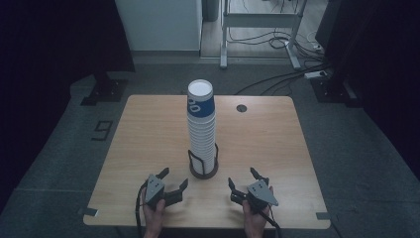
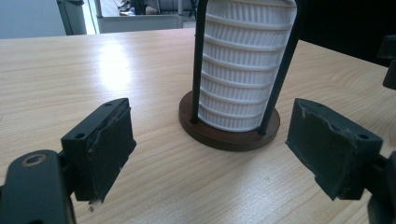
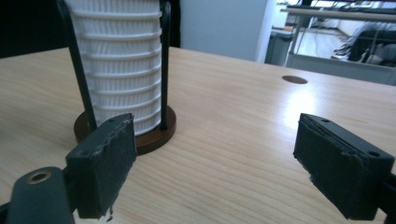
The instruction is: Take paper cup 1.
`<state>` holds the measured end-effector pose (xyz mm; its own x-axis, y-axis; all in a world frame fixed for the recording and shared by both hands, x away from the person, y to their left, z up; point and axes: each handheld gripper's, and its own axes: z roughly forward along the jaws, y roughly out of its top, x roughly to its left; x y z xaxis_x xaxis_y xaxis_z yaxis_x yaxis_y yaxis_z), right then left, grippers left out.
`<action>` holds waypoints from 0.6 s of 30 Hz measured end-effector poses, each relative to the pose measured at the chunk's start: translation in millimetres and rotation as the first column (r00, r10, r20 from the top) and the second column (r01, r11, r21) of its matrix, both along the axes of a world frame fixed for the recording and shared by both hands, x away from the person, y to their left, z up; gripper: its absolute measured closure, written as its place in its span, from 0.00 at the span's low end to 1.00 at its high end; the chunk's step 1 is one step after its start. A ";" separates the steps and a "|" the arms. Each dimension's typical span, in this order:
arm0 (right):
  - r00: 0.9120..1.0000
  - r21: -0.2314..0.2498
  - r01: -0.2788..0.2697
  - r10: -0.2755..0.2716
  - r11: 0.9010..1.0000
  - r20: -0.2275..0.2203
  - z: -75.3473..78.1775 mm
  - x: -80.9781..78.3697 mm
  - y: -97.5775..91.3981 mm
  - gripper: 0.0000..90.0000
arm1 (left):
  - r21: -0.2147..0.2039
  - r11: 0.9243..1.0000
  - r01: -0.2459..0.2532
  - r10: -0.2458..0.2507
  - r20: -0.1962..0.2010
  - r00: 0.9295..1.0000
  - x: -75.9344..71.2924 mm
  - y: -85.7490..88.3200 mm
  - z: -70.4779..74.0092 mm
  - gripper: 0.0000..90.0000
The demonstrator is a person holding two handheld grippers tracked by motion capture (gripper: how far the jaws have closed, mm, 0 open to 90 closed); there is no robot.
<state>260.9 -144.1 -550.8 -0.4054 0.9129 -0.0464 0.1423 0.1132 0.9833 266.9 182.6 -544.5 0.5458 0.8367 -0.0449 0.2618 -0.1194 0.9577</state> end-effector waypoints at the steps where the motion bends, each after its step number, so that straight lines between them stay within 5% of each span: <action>1: 1.000 0.003 0.011 -0.011 1.000 0.009 -0.2 -0.8 0.1 0.14 | -0.001 1.000 0.001 -0.001 0.001 1.000 0.0 0.1 0.0 0.16; 8: 1.000 0.036 0.024 -0.024 0.999 0.007 -0.3 -0.2 -2.9 0.14 | -0.003 1.000 0.003 -0.003 0.006 1.000 -0.5 0.4 0.0 0.16; 18: 0.998 0.057 -0.011 0.015 0.998 -0.060 2.5 6.2 1.7 0.18 | 0.002 1.000 0.020 -0.020 0.018 1.000 -1.4 -0.1 -0.2 0.16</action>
<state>267.1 -142.4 -548.3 -0.4179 0.9080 0.0300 0.2005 0.0600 0.9779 265.5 182.5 -544.7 0.5635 0.8255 -0.0332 0.2418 -0.1264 0.9621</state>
